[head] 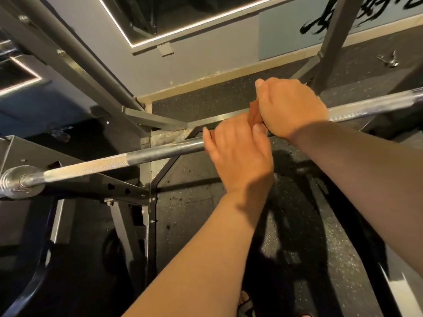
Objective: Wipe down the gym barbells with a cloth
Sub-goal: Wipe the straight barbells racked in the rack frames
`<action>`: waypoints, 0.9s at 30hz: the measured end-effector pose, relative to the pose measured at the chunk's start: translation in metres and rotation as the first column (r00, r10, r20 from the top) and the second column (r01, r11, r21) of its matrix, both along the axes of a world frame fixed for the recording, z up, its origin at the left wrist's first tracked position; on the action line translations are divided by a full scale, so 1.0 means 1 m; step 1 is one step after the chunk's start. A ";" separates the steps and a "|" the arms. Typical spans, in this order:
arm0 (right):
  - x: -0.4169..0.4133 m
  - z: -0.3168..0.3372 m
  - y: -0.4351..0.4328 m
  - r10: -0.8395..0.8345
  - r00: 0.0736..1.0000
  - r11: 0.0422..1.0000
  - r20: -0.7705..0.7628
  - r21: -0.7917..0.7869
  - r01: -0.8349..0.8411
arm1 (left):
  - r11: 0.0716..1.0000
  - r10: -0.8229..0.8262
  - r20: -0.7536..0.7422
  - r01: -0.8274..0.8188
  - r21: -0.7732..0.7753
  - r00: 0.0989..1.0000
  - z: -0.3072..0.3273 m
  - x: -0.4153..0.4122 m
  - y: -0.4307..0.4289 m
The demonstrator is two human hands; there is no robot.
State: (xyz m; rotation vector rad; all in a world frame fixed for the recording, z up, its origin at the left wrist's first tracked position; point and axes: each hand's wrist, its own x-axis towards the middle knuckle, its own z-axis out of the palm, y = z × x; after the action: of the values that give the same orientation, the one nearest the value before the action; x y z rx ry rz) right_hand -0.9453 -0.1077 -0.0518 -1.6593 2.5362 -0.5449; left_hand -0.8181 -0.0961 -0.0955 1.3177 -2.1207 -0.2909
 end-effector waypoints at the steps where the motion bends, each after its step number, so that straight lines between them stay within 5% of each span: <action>1: 0.000 0.000 -0.001 0.001 1.000 1.000 0.025 0.018 -0.001 | 0.999 -0.048 0.029 0.049 -0.010 0.998 0.000 0.004 -0.003; 4: -0.004 0.002 0.002 0.025 0.996 0.994 0.089 0.103 -0.034 | 0.992 -0.113 0.135 0.119 -0.042 0.984 0.006 0.029 -0.016; 6: -0.014 0.003 0.016 0.023 0.999 0.991 -0.027 0.129 -0.020 | 0.996 -0.061 0.153 0.071 -0.059 0.986 0.008 0.047 -0.023; 13: -0.028 0.003 0.051 -0.027 0.992 0.980 -0.126 0.193 0.051 | 0.960 0.279 -0.109 -0.279 0.010 0.954 -0.002 0.030 -0.010; 23: -0.043 -0.002 0.034 -0.010 0.991 0.980 -0.132 0.198 0.037 | 0.984 -0.175 0.178 0.179 -0.007 0.968 0.004 0.008 0.002; 27: -0.046 0.000 0.031 -0.022 0.998 0.968 -0.059 0.249 0.036 | 0.998 0.043 0.061 -0.040 -0.038 0.997 0.002 0.050 -0.018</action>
State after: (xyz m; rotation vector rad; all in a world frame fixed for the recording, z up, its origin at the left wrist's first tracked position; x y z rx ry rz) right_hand -0.9909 -0.0762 -0.0520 -1.5704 2.5447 -0.1719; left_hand -0.7677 -0.1139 -0.0935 1.3633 -2.1362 -0.1953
